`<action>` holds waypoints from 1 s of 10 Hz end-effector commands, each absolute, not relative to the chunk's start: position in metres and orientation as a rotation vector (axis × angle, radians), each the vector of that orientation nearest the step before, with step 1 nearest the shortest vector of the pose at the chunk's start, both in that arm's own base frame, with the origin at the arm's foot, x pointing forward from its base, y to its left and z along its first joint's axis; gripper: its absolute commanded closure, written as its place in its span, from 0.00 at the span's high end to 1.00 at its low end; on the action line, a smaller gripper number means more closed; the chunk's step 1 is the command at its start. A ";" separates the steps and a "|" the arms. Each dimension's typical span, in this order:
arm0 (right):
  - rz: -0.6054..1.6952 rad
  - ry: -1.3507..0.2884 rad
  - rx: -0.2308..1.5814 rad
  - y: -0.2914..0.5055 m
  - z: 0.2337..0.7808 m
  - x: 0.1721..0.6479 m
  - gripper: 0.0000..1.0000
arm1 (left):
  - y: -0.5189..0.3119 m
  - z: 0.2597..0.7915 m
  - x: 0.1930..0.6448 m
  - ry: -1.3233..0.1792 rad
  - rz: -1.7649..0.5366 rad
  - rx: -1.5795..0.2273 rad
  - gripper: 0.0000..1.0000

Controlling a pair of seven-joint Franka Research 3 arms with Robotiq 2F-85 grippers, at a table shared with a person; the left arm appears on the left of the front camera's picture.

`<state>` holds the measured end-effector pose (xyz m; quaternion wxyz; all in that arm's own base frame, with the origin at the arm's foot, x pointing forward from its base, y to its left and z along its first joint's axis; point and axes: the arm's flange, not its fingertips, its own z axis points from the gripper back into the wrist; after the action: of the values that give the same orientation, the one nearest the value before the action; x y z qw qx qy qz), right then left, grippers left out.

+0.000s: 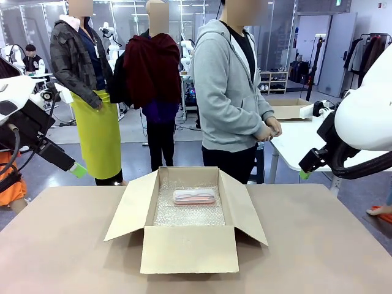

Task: Pack the glasses set securely to prepare it for shipping.
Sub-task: Put the Glasses case from the right side of the table into the Package Box.

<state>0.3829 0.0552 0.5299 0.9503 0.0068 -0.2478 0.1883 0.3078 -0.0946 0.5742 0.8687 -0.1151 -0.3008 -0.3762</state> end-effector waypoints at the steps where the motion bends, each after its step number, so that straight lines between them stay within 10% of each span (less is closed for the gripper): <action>1: 0.392 -0.505 0.011 0.055 0.531 0.385 1.00 | -0.093 0.574 0.308 -0.649 -0.797 -0.247 1.00; 10: 0.392 -0.505 0.011 0.055 0.531 0.385 1.00 | -0.093 0.574 0.308 -0.649 -0.797 -0.247 1.00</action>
<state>0.3829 0.0552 0.5299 0.9503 0.0068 -0.2478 0.1883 0.3078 -0.0946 0.5742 0.8687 -0.1151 -0.3008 -0.3762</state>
